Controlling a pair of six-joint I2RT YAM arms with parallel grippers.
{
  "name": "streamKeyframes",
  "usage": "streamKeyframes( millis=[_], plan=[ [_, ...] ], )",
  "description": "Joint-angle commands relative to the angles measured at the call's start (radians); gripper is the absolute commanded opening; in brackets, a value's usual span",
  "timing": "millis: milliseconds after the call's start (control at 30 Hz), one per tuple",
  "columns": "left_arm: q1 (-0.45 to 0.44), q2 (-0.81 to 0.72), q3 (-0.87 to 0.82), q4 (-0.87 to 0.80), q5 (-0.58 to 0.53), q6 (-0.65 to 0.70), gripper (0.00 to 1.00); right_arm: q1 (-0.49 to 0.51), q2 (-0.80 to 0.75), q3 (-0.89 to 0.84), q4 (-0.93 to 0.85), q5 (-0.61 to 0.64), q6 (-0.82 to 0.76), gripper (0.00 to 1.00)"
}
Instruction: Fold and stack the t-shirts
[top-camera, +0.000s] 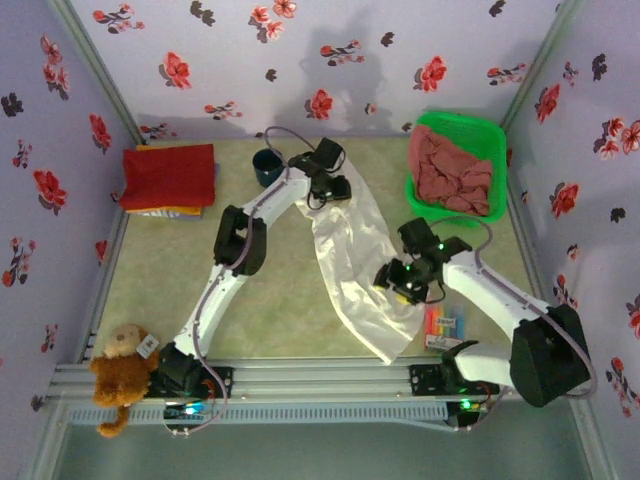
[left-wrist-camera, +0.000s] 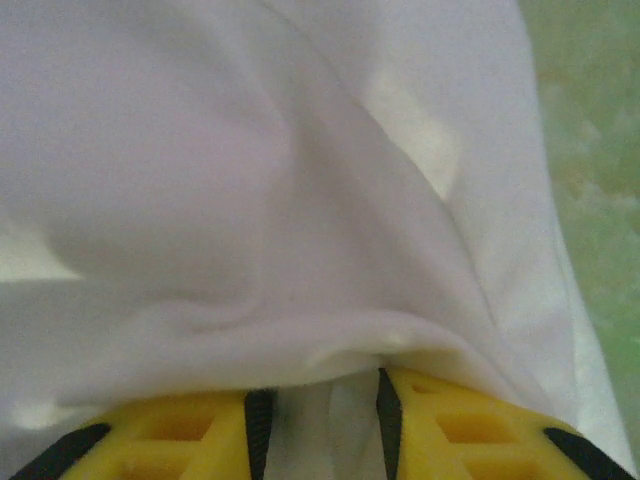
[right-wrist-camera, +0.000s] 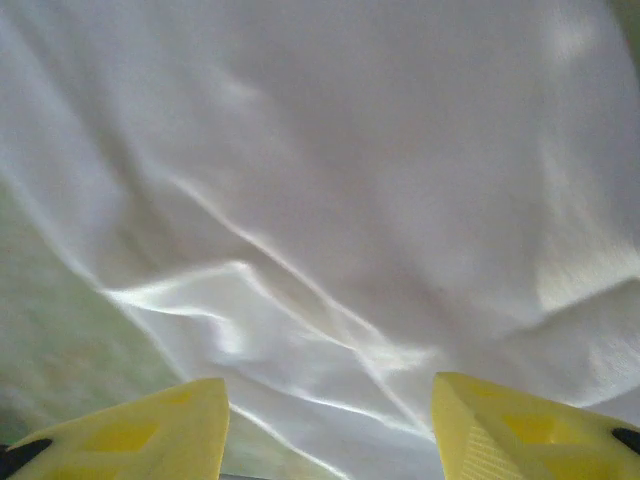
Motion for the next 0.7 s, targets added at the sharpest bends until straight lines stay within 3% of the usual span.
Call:
streamKeyframes(
  millis=[0, 267, 467, 667],
  plan=[
    [0.015, -0.173, -0.044, -0.009, -0.043, 0.065, 0.4, -0.023, 0.066, 0.158, -0.063, 0.054, -0.075, 0.57],
    [0.096, -0.454, -0.219, -0.065, -0.083, 0.08, 0.42, -0.047, 0.461, 0.633, -0.094, 0.045, -0.204, 0.5],
    [0.13, -0.671, -0.566, -0.006, -0.078, 0.082, 0.42, -0.042, 0.813, 0.974, -0.085, -0.039, -0.231, 0.12],
    [0.15, -0.843, -0.917, 0.134, -0.033, 0.004, 0.42, -0.023, 1.076, 1.282, -0.114, -0.087, -0.242, 0.07]
  ],
)
